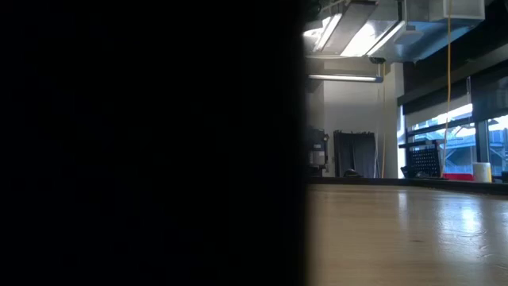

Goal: Stack baskets on shelf by color
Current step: Stack the red bin on top of the other red bin on the shelf, then stack the black bin on top of the other black bin on the shelf

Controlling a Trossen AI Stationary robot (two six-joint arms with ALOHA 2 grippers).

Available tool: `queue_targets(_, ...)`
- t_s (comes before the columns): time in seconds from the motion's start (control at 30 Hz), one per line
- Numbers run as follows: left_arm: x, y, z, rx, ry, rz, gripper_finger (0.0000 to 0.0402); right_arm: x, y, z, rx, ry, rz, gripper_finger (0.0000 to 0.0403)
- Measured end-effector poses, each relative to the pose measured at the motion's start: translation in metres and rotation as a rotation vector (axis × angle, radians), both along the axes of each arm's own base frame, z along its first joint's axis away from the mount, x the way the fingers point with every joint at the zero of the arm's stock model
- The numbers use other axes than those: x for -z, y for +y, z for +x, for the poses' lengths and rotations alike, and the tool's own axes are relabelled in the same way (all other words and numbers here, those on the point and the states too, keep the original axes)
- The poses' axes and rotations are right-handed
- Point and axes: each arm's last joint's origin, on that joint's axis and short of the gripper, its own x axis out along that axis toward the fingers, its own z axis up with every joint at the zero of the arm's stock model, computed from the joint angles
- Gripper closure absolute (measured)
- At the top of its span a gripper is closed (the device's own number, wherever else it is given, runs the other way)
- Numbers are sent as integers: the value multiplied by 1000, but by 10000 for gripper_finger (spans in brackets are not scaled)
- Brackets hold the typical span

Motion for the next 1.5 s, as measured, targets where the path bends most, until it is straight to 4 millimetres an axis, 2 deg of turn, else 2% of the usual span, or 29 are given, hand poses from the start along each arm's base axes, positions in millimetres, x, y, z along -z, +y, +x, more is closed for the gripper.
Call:
queue_targets(0.53,2,-3,2,-5,21,-6,360,0,0,0,2,-4,0,344)
queue_targets(1.1,-1,-5,2,-4,52,-85,362,0,0,0,2,-4,1,344)
queue_targets(1.2,0,-4,3,-14,-1,-34,362,0,3,1,-7,-4,1,344)
queue_targets(1.3,3,2,4,-112,-63,92,362,0,8,3,-27,-8,4,344)
queue_targets(1.5,12,27,0,-342,-9,255,362,-1,13,6,-73,-29,25,344)
